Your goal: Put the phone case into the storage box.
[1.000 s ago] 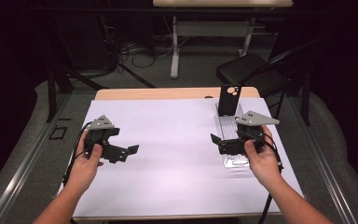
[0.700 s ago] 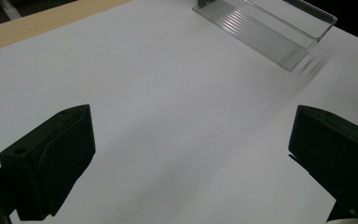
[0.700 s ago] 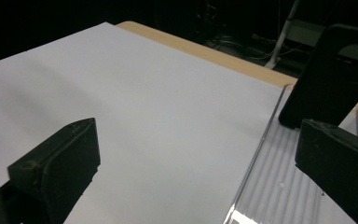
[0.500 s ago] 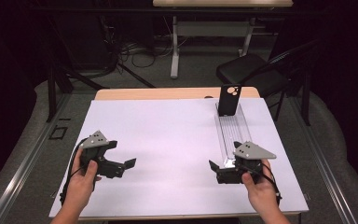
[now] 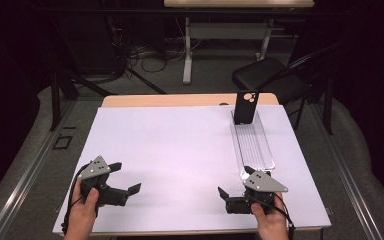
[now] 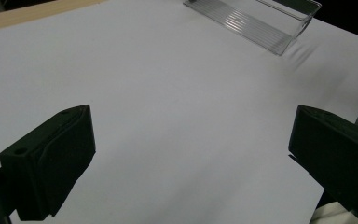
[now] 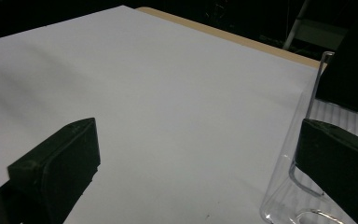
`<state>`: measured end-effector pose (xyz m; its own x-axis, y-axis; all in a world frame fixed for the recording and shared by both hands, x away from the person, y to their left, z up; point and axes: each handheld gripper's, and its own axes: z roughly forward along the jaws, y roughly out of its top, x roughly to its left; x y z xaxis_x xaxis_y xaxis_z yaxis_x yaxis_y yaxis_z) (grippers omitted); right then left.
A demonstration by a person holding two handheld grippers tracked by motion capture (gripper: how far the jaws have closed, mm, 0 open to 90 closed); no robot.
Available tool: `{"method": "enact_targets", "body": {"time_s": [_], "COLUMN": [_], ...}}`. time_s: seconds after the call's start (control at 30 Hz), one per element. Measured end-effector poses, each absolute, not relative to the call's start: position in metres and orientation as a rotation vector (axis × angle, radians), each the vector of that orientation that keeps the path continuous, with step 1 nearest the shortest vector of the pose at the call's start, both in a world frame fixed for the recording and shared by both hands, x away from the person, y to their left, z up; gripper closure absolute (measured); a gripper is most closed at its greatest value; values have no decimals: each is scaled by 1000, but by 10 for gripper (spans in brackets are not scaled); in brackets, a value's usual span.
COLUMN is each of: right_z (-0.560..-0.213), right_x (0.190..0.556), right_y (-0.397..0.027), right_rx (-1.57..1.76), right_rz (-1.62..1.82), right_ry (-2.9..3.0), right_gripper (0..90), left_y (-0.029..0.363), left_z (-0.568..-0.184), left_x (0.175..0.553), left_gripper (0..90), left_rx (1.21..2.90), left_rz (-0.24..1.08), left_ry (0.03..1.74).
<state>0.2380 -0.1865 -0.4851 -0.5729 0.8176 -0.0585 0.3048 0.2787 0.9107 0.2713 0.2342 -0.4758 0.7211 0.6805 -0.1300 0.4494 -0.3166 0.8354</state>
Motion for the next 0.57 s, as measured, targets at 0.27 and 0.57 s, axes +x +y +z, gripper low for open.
{"method": "enact_targets", "body": {"time_s": [0.27, 0.57], "right_z": [-511, -510], "right_x": [232, 227], "right_y": [-178, -180], "right_rx": [962, 922], "right_rz": [1314, 1378], "right_ry": [2028, 1987], "right_gripper": [0, 0], "left_y": [241, 247], "left_z": [-495, -497], "left_x": [267, 268], "left_gripper": [7, 6], "left_rx": [1957, 1939], "left_rz": [311, 322], "left_ry": [871, 907]}}
